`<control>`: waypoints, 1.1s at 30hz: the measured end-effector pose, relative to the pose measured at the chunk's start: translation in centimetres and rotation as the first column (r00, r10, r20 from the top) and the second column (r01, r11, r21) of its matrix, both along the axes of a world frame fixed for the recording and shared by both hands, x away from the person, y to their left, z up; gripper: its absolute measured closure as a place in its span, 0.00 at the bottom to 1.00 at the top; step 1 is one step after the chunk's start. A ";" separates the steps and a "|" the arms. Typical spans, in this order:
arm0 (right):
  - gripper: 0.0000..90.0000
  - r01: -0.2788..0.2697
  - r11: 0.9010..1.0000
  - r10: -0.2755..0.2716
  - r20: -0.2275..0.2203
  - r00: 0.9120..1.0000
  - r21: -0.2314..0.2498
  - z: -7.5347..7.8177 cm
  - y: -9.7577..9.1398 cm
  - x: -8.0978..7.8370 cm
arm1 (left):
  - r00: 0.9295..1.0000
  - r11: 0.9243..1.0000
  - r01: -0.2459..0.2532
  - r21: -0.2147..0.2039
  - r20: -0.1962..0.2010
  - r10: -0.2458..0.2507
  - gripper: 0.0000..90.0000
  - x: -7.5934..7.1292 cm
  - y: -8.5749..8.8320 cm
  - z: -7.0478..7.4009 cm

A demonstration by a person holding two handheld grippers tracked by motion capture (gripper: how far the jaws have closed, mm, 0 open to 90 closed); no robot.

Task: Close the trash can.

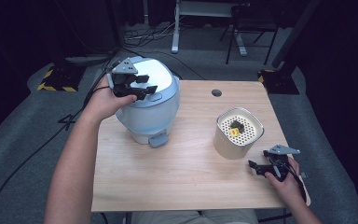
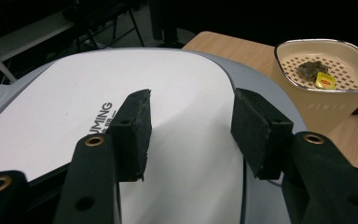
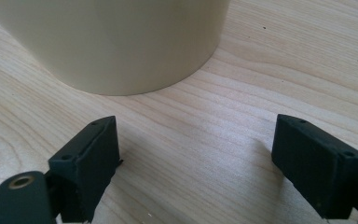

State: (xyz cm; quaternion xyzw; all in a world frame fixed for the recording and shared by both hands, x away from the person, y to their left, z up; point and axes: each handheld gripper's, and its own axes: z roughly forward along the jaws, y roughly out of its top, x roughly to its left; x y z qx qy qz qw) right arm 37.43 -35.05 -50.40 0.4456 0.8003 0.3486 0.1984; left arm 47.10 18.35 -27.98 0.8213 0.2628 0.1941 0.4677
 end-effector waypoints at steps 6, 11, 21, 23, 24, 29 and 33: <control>0.17 0.000 1.000 0.000 0.000 1.000 0.000 0.0 0.0 0.0 | 1.000 1.000 -0.001 -0.021 -0.017 0.001 0.43 -0.1 0.1 0.2; 0.17 0.000 1.000 0.000 0.000 1.000 0.000 0.0 0.0 0.0 | 0.996 0.992 0.087 -0.093 0.028 -0.085 0.42 -1.9 -0.1 1.0; 0.17 0.000 1.000 0.000 0.000 1.000 0.000 0.0 0.0 0.0 | 0.975 0.975 0.218 -0.045 0.042 -0.216 0.37 -7.2 -1.2 0.6; 0.17 0.000 1.000 0.000 0.000 1.000 0.000 0.0 0.0 0.0 | 0.973 0.972 0.228 -0.055 0.042 -0.226 0.37 -8.1 -1.3 0.4; 0.17 0.000 1.000 0.000 0.000 1.000 0.000 0.0 0.0 0.0 | 0.974 0.972 0.227 -0.066 0.042 -0.224 0.37 -8.6 -1.4 0.3; 0.17 0.000 1.000 0.000 0.000 1.000 0.000 0.0 0.0 0.0 | 0.971 0.966 0.237 -0.108 0.037 -0.234 0.37 -10.4 -1.7 -1.0; 0.17 0.000 1.000 0.000 0.000 1.000 0.000 0.0 0.0 0.0 | 0.971 0.968 0.236 -0.084 0.001 -0.237 0.36 -11.2 -1.8 -3.2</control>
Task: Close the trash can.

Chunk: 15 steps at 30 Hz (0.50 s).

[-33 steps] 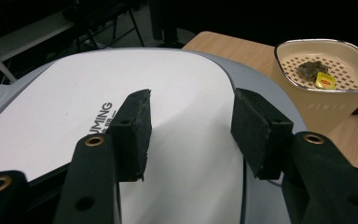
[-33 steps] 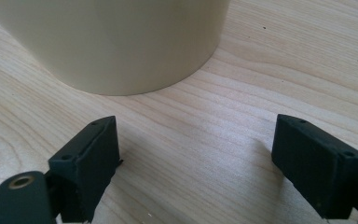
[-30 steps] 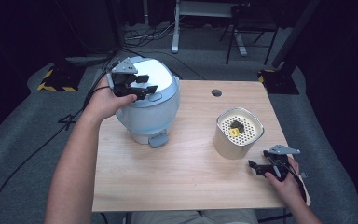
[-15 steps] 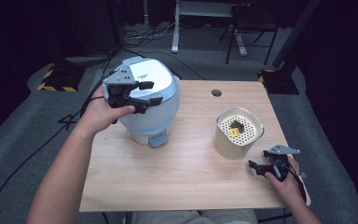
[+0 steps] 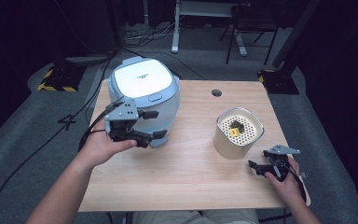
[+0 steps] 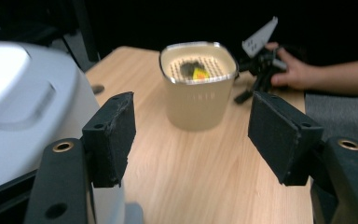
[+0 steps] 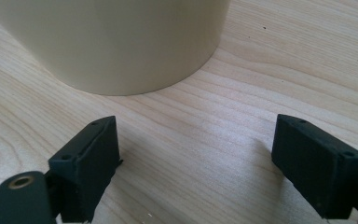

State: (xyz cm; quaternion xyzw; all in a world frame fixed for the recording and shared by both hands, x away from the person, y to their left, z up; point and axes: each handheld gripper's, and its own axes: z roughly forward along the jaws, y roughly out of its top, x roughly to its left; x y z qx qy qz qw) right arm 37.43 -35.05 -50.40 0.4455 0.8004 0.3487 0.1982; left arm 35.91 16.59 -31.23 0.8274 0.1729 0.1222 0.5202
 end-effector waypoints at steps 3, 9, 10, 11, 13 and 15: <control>0.17 0.000 1.000 0.000 0.000 1.000 0.000 0.0 0.0 0.0 | 1.000 1.000 -0.003 0.019 -0.016 0.003 0.37 -0.6 0.1 -1.5; 0.17 0.000 1.000 0.000 0.000 1.000 0.000 0.0 0.0 0.0 | 0.999 0.999 -0.032 -0.008 -0.028 0.032 0.36 -1.7 0.0 -4.2; 0.17 0.000 1.000 0.000 0.000 1.000 0.000 0.0 0.0 0.0 | 0.999 0.999 -0.039 -0.017 -0.032 0.038 0.36 -1.8 0.0 -4.9; 0.17 0.000 1.000 0.000 0.000 1.000 0.000 0.0 0.0 0.0 | 0.998 0.999 -0.048 -0.016 -0.030 0.047 0.36 -1.9 0.0 -5.5; 0.17 0.000 1.000 0.000 0.000 1.000 0.000 0.0 0.0 0.0 | 0.997 0.997 -0.070 -0.026 -0.036 0.069 0.36 -2.1 0.1 -6.4; 0.17 0.000 1.000 0.000 0.000 1.000 0.000 0.0 0.0 0.0 | 0.995 0.995 -0.091 -0.027 -0.044 0.090 0.36 -2.2 0.1 -7.4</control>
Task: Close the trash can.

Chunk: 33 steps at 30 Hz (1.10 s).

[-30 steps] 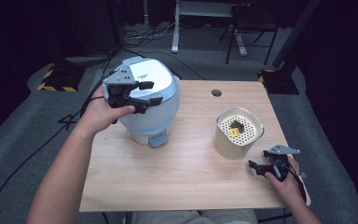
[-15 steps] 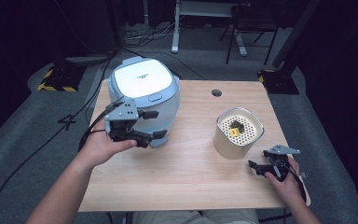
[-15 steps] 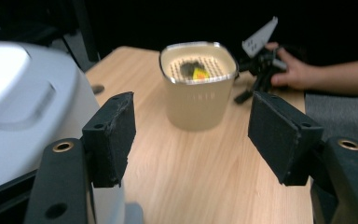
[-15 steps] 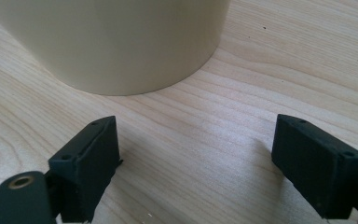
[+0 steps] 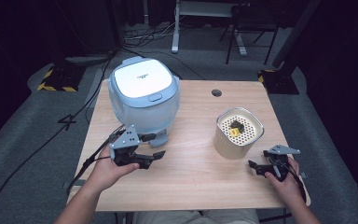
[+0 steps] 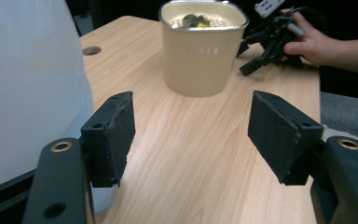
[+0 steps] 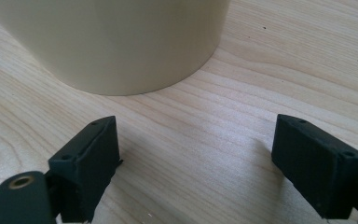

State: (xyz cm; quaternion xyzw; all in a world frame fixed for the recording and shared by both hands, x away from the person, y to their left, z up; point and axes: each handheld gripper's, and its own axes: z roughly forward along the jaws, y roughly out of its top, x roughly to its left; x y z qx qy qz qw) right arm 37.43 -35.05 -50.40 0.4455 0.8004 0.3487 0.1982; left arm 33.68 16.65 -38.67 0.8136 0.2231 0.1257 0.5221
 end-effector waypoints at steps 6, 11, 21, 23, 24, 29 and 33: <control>0.17 0.000 1.000 0.000 0.000 1.000 0.000 0.0 0.0 0.0 | 0.999 0.998 -0.022 0.065 -0.022 0.023 0.35 -0.3 -0.6 -3.2; 0.17 0.000 1.000 0.000 0.000 1.000 0.000 0.0 0.0 0.0 | 0.995 0.987 -0.062 0.150 -0.066 0.072 0.35 -0.1 -1.2 -6.0; 0.17 0.000 1.000 0.000 0.000 1.000 0.000 0.0 0.0 0.0 | 0.983 0.971 -0.101 0.215 -0.130 0.131 0.33 0.6 -1.8 -9.4; 0.17 0.000 1.000 0.000 0.000 1.000 0.000 0.0 0.0 0.0 | 0.980 0.964 -0.112 0.242 -0.132 0.147 0.33 0.7 -1.9 -9.8; 0.17 0.000 1.000 0.000 0.000 1.000 0.000 0.0 0.0 0.0 | 0.980 0.961 -0.118 0.252 -0.129 0.154 0.33 0.7 -1.9 -10.0; 0.17 0.000 1.000 0.000 0.001 1.000 0.000 0.0 0.0 0.0 | 0.976 0.949 -0.125 0.290 -0.133 0.170 0.33 0.8 -2.1 -10.5; 0.17 0.000 1.000 0.000 0.000 1.000 0.000 0.0 0.0 0.0 | 0.971 0.930 -0.128 0.344 -0.148 0.189 0.33 0.9 -2.2 -10.9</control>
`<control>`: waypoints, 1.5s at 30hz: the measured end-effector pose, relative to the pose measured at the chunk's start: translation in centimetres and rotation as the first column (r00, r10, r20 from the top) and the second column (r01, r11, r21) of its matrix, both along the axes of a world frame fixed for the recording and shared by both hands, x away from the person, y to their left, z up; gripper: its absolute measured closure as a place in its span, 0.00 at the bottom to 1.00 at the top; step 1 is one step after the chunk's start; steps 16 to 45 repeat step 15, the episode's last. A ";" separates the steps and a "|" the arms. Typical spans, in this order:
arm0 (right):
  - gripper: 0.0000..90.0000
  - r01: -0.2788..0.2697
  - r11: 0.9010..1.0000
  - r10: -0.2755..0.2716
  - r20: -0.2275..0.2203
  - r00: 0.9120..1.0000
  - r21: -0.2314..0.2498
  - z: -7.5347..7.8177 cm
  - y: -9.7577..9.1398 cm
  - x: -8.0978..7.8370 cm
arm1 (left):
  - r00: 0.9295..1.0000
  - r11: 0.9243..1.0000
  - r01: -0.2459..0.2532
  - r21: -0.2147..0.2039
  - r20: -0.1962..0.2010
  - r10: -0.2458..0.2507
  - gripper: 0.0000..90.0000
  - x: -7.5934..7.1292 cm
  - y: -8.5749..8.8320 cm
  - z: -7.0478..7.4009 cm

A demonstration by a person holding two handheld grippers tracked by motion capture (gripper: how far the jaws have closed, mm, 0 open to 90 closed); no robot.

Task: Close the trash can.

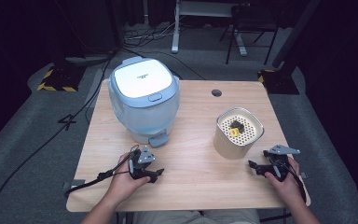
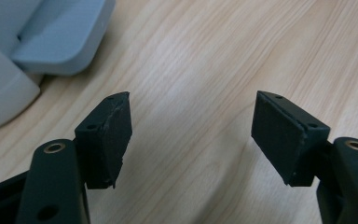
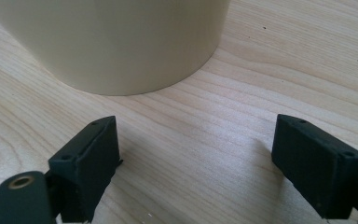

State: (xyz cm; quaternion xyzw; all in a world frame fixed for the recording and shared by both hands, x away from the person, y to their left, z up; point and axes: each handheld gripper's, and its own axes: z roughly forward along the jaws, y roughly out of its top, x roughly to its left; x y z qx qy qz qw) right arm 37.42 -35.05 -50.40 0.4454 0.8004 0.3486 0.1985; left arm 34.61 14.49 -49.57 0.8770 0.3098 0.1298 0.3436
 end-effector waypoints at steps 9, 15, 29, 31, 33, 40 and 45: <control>0.17 0.000 1.000 0.000 0.000 1.000 0.000 0.0 0.0 0.0 | 1.000 0.999 -0.009 -0.036 -0.014 0.008 0.26 0.4 0.1 -0.7; 0.17 0.002 1.000 -0.002 0.001 1.000 0.000 0.0 0.0 0.0 | 1.000 0.999 -0.010 -0.035 -0.019 0.009 0.22 0.5 0.1 -0.8; 0.17 0.002 1.000 -0.002 0.001 1.000 0.000 0.0 0.0 0.0 | 1.000 0.999 -0.010 -0.035 -0.019 0.009 0.22 0.5 0.1 -0.8; 0.17 0.002 1.000 -0.002 0.001 1.000 0.000 0.0 0.0 0.0 | 1.000 0.999 -0.010 -0.035 -0.019 0.009 0.22 0.5 0.1 -0.8; 0.17 0.002 1.000 -0.002 0.001 1.000 0.000 0.0 0.0 0.0 | 1.000 0.999 -0.010 -0.035 -0.019 0.009 0.22 0.5 0.1 -0.8; 0.17 0.002 1.000 -0.002 0.001 1.000 0.000 0.0 0.0 0.0 | 1.000 0.999 -0.010 -0.035 -0.019 0.009 0.22 0.5 0.1 -0.8; 0.17 0.002 1.000 -0.002 0.001 1.000 0.000 0.0 0.0 0.0 | 1.000 0.999 -0.010 -0.035 -0.019 0.009 0.22 0.5 0.1 -0.8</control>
